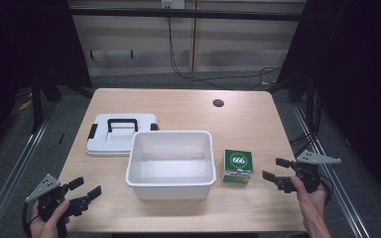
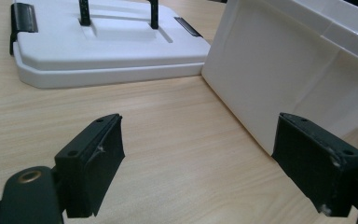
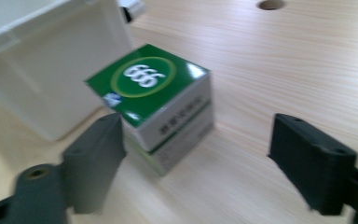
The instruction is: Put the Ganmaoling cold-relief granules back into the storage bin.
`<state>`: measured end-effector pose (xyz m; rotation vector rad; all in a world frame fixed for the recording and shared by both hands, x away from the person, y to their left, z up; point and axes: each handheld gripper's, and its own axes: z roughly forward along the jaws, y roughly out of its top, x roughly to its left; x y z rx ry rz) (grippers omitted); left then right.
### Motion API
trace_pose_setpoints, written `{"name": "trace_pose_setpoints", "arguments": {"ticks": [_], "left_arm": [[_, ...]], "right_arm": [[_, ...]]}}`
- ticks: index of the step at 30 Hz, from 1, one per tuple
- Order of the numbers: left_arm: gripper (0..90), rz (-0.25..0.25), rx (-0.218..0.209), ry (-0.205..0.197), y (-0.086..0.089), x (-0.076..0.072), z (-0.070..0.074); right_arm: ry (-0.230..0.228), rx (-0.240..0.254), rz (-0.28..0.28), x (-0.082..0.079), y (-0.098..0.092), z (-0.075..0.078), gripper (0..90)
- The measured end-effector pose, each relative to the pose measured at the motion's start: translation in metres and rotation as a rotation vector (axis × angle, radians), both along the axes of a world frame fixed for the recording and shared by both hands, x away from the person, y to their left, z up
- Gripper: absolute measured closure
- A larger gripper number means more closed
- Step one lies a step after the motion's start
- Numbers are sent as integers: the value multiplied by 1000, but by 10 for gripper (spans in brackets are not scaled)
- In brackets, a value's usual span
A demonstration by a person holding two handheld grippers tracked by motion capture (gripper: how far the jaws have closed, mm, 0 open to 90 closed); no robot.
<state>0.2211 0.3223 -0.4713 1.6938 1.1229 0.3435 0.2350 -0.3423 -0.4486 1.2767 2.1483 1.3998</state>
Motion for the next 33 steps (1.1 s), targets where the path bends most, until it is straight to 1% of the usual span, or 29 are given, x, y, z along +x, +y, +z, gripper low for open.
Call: {"name": "trace_pose_setpoints", "arguments": {"ticks": [1,2,4,5,7,9,10,12,13,14,15,16,17,18,19,20,22,23,24,25,26,27,28,29,30,31,32,33], "left_arm": [[159,0,0,0,0,0,0],[159,-2,0,-3,0,-1,0],[159,-2,-1,-2,0,-1,0],[159,-1,0,-1,0,-1,0],[159,3,-3,-1,0,0,0],[159,7,1,0,0,1,0],[159,6,3,4,1,1,-1],[159,9,1,7,1,1,-1],[159,7,6,5,1,1,-1],[159,7,5,3,1,0,-1],[159,7,1,4,1,0,-1],[159,6,5,3,0,0,0],[159,4,3,0,0,0,0],[159,-1,4,-6,-1,-1,0],[159,-7,5,-5,-2,-1,0],[159,-7,3,-6,-2,-1,1],[159,-7,7,-12,-2,-1,1],[159,-5,3,-10,-2,-1,1],[159,-3,-2,-2,-2,-1,0],[159,-6,4,-1,-1,0,-1],[159,-5,6,0,0,0,-1],[159,-5,7,0,-1,1,-1],[159,-6,2,1,-2,1,-1],[159,-14,7,1,-3,1,-1],[159,-14,7,1,-3,1,-1],[159,-16,7,3,-3,1,-1],[159,-15,8,3,-3,1,-1],[159,-14,9,1,-3,1,-1]], "right_arm": [[0,0,0,0,0,0,131],[10,28,43,1,-1,0,150],[13,27,40,0,-1,0,143],[15,11,29,1,-1,0,134],[19,13,32,1,-2,-1,137],[24,15,47,1,-1,-2,137],[14,8,57,1,0,-1,137],[12,10,62,1,1,0,137],[6,2,65,2,2,1,137],[6,-8,70,2,4,3,137],[32,-24,92,3,6,7,137],[29,-39,101,4,8,9,137],[29,-39,101,4,8,9,137],[23,-49,107,4,9,12,136],[16,-66,113,5,10,15,135],[10,-102,112,7,12,20,135],[4,-108,118,6,13,22,135],[2,-114,131,7,14,23,135],[1,-133,137,6,16,24,136],[-10,-163,135,6,19,24,138],[-10,-188,146,6,21,25,139],[-14,-200,156,7,23,24,139],[-13,-218,170,8,26,24,141],[8,-248,204,10,32,25,142],[0,-280,211,10,36,26,142],[0,-280,211,10,36,26,142],[-4,-294,217,11,39,28,142],[-11,-299,234,12,42,33,146]]}}
